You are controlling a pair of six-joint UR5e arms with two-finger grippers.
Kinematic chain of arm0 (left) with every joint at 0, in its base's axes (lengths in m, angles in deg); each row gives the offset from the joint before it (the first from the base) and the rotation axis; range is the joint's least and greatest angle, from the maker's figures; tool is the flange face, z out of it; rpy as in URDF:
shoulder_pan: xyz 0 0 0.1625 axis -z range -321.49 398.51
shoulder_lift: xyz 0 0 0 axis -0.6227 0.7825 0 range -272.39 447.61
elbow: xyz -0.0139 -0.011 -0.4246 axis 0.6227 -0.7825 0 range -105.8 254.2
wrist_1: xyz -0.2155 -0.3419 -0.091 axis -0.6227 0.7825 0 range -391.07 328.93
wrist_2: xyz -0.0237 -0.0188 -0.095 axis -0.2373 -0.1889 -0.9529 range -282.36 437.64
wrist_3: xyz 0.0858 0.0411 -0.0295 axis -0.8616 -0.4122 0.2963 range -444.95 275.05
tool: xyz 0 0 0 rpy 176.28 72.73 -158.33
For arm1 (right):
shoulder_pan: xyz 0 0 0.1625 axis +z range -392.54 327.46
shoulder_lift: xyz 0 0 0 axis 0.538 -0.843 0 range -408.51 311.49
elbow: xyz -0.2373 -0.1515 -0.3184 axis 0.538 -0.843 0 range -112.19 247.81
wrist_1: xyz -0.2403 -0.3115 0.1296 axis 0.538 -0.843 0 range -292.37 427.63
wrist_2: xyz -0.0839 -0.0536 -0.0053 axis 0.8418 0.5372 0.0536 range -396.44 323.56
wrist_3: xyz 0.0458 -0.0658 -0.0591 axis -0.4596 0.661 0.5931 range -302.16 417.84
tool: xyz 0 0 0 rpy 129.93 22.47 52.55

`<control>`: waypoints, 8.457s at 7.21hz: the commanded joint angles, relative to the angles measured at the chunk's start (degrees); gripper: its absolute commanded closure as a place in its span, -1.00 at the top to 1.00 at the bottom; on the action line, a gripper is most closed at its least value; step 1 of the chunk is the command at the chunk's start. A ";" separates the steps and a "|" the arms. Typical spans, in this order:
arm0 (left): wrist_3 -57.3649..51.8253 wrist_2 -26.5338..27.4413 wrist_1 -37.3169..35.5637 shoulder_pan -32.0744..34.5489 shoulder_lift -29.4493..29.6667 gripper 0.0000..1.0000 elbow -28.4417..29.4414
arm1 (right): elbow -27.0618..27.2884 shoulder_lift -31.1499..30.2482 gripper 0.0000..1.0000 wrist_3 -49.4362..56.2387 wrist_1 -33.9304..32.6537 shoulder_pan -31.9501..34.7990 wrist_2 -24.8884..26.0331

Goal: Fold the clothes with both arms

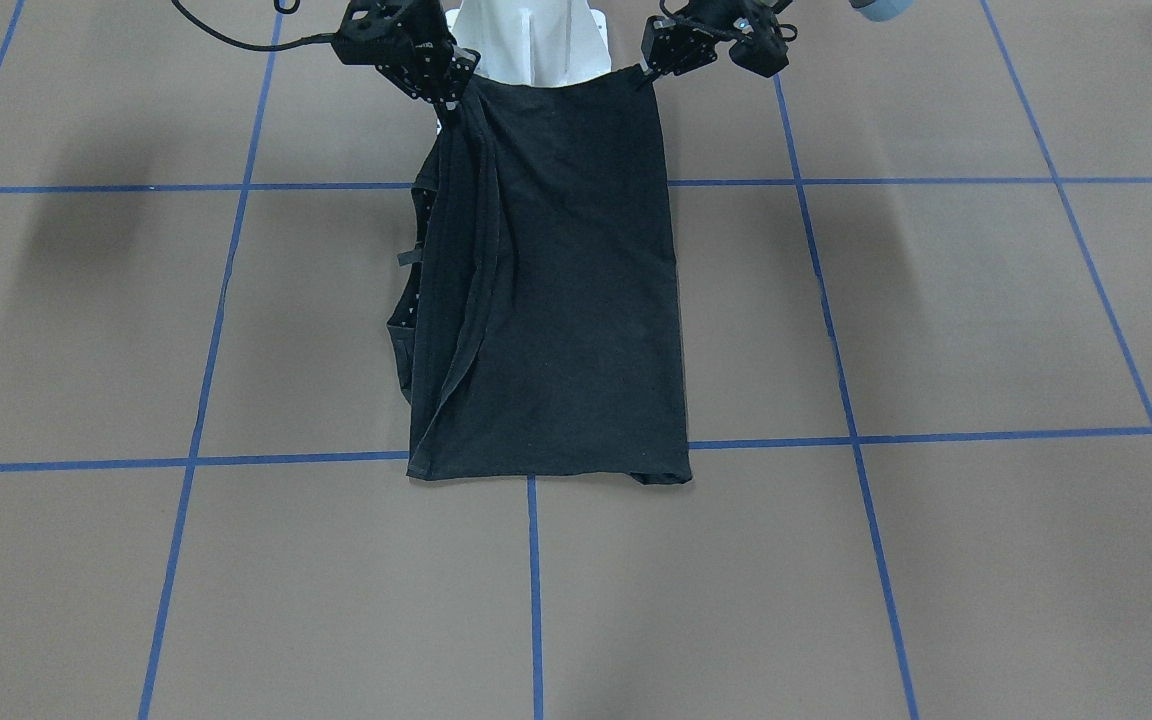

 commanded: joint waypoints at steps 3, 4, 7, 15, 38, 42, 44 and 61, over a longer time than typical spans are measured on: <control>-10.26 -5.38 -14.92 13.85 10.20 -1.00 1.81 | -2.84 0.71 -1.00 0.10 -1.25 7.83 -2.37; -12.54 -5.38 -21.26 15.97 16.69 -1.00 4.78 | -4.60 0.88 -1.00 0.62 -1.25 9.50 -2.37; -20.54 -5.73 -24.31 24.40 20.63 -1.00 8.58 | -9.26 1.93 -1.00 3.87 -0.90 13.63 -2.19; -32.06 -10.83 -23.34 35.85 34.32 -1.00 32.11 | -30.33 17.65 -1.00 11.78 -0.81 25.58 -6.41; -43.24 -19.79 -19.03 39.64 29.77 1.00 30.04 | -63.11 34.54 -1.00 29.86 6.99 32.16 -6.58; -45.07 -23.47 -21.57 41.99 29.86 1.00 29.95 | -60.01 33.51 0.62 37.98 7.19 39.21 -21.78; -62.14 -24.10 -37.31 44.46 28.64 1.00 23.84 | -51.07 24.93 0.99 44.18 6.14 41.66 -28.07; -123.40 -36.41 -50.66 85.69 3.13 1.00 34.36 | -27.20 -29.35 1.00 112.86 -0.90 83.60 -47.98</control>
